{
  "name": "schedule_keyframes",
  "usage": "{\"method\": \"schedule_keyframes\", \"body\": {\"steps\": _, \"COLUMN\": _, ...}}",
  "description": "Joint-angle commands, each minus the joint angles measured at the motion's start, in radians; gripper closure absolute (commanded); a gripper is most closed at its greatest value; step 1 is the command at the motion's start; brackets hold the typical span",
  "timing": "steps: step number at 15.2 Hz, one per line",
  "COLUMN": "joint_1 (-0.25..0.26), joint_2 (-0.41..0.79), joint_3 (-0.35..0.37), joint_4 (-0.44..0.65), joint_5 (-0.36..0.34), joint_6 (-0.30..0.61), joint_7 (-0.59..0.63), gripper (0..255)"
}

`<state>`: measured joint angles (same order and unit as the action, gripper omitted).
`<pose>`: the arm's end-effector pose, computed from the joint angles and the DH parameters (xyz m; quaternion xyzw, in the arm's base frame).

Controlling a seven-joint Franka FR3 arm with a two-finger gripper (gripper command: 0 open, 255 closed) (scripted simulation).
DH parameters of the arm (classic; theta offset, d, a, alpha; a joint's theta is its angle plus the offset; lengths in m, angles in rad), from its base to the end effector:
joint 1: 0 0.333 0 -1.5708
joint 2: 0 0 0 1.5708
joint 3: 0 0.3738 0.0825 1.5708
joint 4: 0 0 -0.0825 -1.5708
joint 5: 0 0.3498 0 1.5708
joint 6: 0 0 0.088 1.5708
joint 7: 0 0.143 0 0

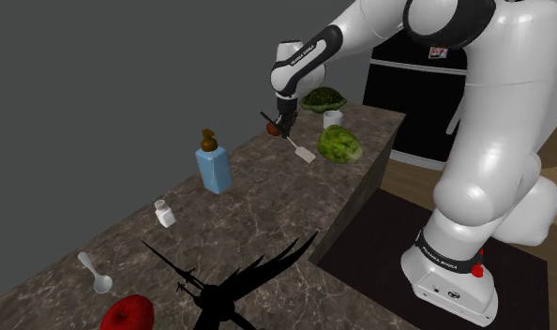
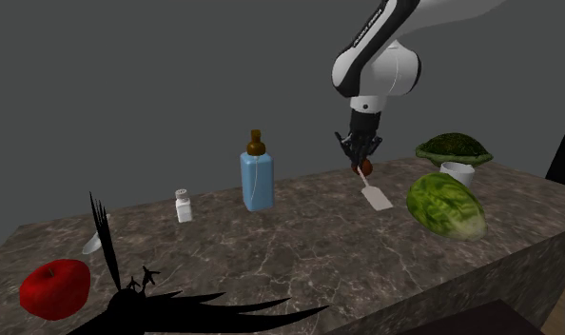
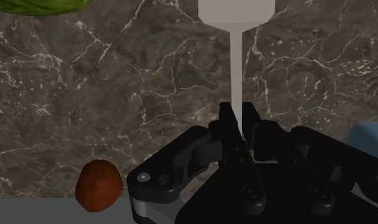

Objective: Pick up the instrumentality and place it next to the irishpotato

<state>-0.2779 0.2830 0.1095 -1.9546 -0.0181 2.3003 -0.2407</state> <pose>0.5968 -0.1065 0.3811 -0.9987 -0.0393 -0.0333 0.0015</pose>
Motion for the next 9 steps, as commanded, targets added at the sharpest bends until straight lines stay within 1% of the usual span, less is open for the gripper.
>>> {"method": "schedule_keyframes", "body": {"steps": 1, "joint_1": -0.024, "joint_2": 0.031, "joint_3": -0.012, "joint_4": 0.050, "joint_5": 0.004, "joint_6": -0.020, "joint_7": -0.041, "gripper": 255}}
{"method": "schedule_keyframes", "body": {"steps": 5, "joint_1": -0.074, "joint_2": 0.103, "joint_3": -0.035, "joint_4": 0.160, "joint_5": 0.013, "joint_6": -0.059, "joint_7": -0.119, "gripper": 255}}
{"method": "schedule_keyframes", "body": {"steps": 9, "joint_1": -0.123, "joint_2": 0.187, "joint_3": -0.053, "joint_4": 0.293, "joint_5": 0.021, "joint_6": -0.109, "joint_7": -0.191, "gripper": 255}}
